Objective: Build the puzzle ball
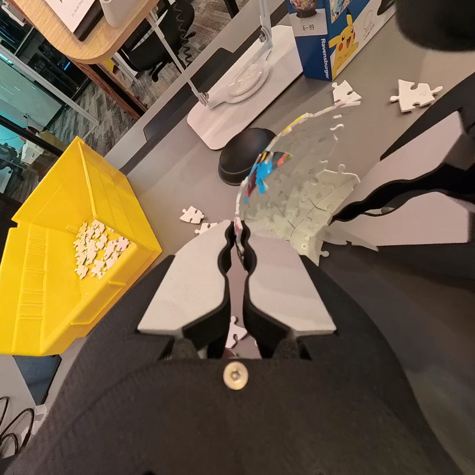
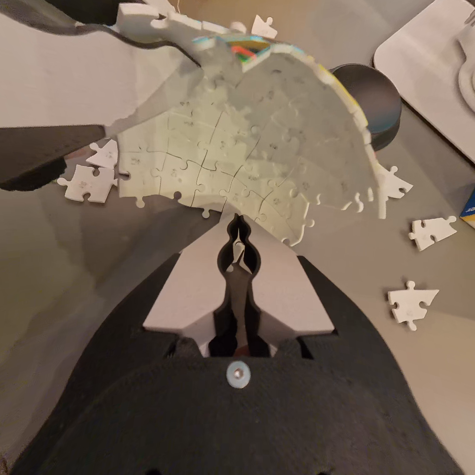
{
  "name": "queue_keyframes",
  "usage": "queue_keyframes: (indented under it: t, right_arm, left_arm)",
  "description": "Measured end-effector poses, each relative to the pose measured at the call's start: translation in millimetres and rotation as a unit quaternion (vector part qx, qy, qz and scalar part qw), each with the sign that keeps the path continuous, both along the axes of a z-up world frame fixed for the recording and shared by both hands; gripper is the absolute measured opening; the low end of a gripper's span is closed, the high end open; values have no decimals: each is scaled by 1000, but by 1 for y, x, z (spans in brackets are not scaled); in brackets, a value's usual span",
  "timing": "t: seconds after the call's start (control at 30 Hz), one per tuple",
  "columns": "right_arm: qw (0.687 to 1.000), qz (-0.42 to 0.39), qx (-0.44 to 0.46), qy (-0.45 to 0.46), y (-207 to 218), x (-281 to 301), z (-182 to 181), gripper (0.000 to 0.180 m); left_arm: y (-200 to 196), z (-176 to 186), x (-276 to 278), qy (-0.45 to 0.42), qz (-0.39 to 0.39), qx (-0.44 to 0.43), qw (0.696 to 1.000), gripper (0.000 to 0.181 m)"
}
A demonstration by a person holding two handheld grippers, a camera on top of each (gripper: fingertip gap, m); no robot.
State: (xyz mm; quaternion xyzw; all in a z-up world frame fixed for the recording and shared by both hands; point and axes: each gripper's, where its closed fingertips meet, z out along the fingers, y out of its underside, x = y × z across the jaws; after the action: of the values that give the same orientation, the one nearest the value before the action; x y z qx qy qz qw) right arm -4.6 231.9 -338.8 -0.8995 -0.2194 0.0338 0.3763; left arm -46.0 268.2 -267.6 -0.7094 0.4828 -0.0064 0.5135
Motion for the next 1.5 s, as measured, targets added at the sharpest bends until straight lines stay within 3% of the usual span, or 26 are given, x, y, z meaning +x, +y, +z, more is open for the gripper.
queue_keyframes:
  t: [0.3, 0.53, 0.63, 0.7, 0.8, 1.1, 1.23, 1.5]
  right_arm:
    - [999, -7, 11, 46, -8, 24, 28, 0]
    - [999, 7, -7, 48, -19, 25, 19, 0]
    - [997, -29, 1, 67, -18, 31, 22, 1]
    - [994, -60, -13, 93, -20, 43, 20, 12]
    - [978, -81, -66, 183, -27, 43, 9, 25]
    - [924, -93, -132, 346, -27, 17, 7, 20]
    - [904, -104, -144, 389, -25, 14, 8, 19]
    - [899, -122, -141, 396, -25, 18, 5, 5]
  left_arm:
    - [1, -1, -1, -3, 3, -3, 1000, 4]
    - [0, 0, 0, -2, 1, -1, 1000, 4]
    - [0, 0, -1, 0, 1, -1, 1000, 4]
    - [1, 0, -1, -1, 3, -2, 1000, 4]
    - [1, 0, -1, -2, 2, -2, 1000, 4]
    - [0, -1, -1, -6, 5, -5, 1000, 4]
    - [1, -1, -2, -8, 9, -6, 1000, 4]
    - [0, -3, -3, -15, 12, -8, 1000, 4]
